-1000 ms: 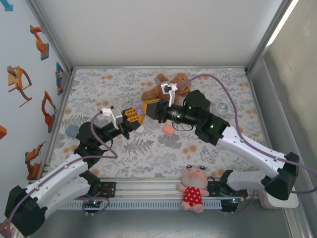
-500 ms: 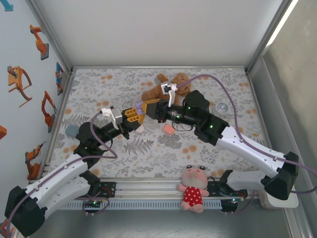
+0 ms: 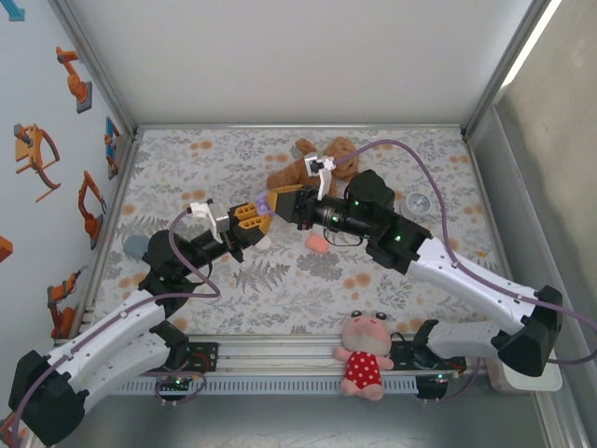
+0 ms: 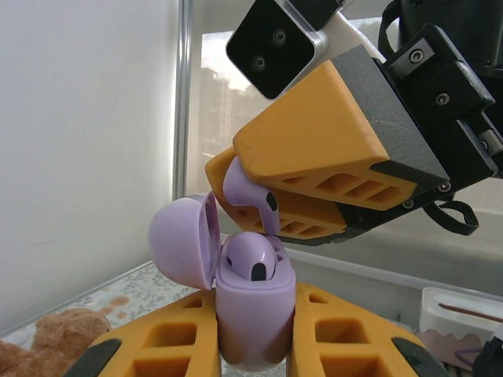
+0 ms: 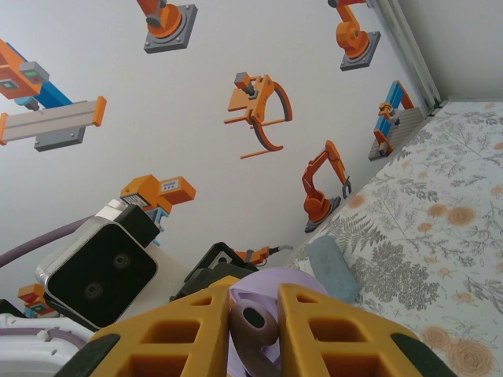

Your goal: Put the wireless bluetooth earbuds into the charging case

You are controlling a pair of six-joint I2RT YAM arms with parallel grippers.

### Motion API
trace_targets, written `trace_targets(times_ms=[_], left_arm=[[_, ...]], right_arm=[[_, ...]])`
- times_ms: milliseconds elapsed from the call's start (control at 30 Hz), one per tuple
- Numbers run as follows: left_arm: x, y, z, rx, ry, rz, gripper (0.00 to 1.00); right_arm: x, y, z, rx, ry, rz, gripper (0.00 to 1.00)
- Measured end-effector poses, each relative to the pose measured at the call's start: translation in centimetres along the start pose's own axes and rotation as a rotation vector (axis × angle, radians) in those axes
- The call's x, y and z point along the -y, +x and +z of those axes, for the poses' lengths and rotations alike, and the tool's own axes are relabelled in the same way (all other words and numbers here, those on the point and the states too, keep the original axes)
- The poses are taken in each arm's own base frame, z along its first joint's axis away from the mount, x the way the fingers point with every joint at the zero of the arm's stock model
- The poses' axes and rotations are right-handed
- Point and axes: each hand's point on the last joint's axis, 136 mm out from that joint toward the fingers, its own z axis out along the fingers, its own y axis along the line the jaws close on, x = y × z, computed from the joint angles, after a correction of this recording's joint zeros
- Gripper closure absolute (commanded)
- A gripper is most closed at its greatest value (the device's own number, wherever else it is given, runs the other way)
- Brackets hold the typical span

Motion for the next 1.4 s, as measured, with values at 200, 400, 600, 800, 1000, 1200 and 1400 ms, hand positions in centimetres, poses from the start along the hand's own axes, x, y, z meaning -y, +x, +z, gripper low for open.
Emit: trace_targets(times_ms=[200,400,600,800,1000,1200,1400], left_arm=[[0.0,0.3,0.4,0.001,0.006,-0.024,0.99],[0.1,0.7,0.8,-0.002,0.015,-0.044,0.99],[0.1,0.7,0.9,0.004,0.019,-0.047,0.99],[0.1,0.7,0.9,0.009,0.016,-0.049,0.99],[0.0,0.6,0.9,0.013,0.008,-0.049,0.99],[-0.1,0.6,0.9,0.013,0.004,-0.049,0.99],[-0.1,0.6,0.9,0.012,0.004,-0.049,0.99]], right_arm=[[0.1,0.0,0.3,-0.001,0.001,0.0,0.78],[0.0,-0.1,0.5,0.0,-0.002,-0.001,0.78],[-0.1,-0.3,0.5,0.006,-0.004,-0.003,0.78],[0.0,-0.3,0.5,0.009,-0.001,-0.003,0.77],[0.3,-0.3,0.5,0.011,0.017,-0.009,0.77],[0.7,-0.2,0.2,0.008,0.048,-0.029,0.77],[0.9,0.0,0.0,-0.002,0.062,-0.04,0.77]])
